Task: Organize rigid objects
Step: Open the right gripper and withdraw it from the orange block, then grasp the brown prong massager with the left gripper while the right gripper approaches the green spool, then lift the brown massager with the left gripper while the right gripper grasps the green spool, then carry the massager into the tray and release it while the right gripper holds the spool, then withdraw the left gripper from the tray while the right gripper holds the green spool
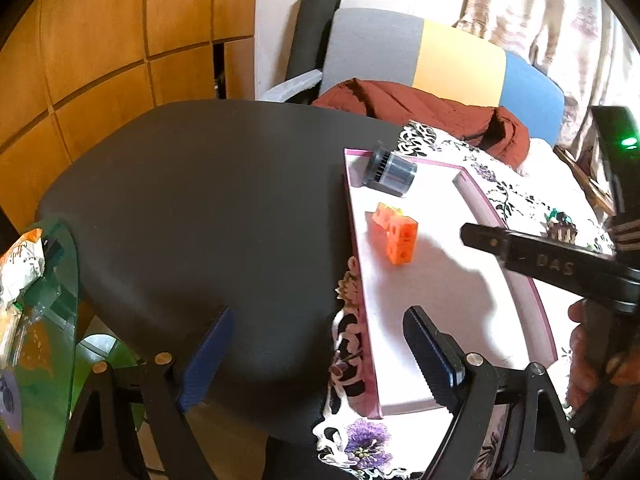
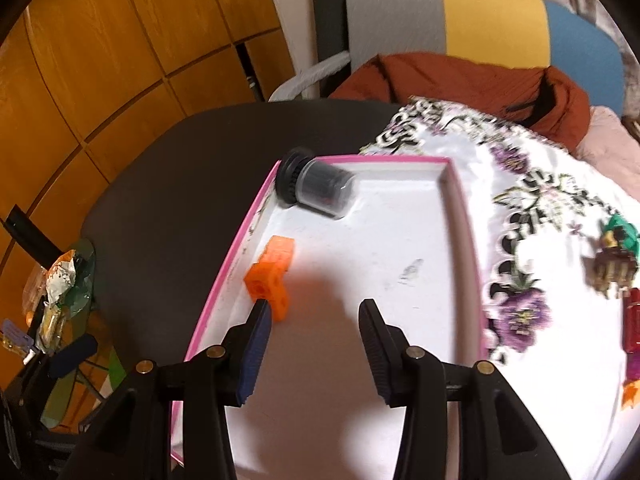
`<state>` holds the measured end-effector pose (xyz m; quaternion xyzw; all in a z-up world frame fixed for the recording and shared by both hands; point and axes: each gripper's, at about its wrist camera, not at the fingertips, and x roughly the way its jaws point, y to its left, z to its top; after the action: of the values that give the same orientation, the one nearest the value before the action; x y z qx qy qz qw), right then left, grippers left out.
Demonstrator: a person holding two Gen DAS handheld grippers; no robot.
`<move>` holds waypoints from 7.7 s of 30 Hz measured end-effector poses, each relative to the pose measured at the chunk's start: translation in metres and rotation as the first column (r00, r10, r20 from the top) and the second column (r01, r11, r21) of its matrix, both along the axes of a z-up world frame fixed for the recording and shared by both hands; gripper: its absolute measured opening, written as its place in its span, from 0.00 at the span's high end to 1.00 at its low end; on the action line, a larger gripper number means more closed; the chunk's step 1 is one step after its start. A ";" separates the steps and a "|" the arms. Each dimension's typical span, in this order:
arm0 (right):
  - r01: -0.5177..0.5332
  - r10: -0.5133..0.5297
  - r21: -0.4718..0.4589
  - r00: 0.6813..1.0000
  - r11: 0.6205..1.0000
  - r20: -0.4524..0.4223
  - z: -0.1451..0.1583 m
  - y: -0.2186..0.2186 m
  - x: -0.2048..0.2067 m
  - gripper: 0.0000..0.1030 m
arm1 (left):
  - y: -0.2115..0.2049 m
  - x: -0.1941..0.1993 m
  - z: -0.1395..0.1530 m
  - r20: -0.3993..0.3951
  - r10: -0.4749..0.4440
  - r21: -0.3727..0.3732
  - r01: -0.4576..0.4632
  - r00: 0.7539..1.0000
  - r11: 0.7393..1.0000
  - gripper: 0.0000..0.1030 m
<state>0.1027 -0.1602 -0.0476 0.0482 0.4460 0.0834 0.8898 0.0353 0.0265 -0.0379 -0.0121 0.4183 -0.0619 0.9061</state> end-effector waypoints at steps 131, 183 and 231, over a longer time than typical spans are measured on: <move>0.543 -0.548 -0.078 0.820 0.836 -0.167 -0.014 -0.347 0.093 0.43 | -0.294 0.028 -0.046 -0.060 -0.653 -0.245 0.623 0.755 0.743 0.36; 0.190 -0.195 -0.044 0.962 0.981 -0.191 -0.037 -0.243 -0.004 0.42 | -0.127 0.052 0.022 -0.015 -0.340 -0.299 0.320 0.940 0.899 0.36; 0.188 -0.200 -0.092 0.970 0.978 -0.139 -0.029 -0.238 -0.002 0.40 | -0.099 0.038 0.009 -0.001 -0.092 -0.045 0.092 0.996 0.995 0.19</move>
<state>0.1004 -0.3984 -0.0769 0.0629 0.5066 -0.0252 0.8595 0.0731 -0.0724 -0.0289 -0.0134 0.4183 -0.1131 0.9011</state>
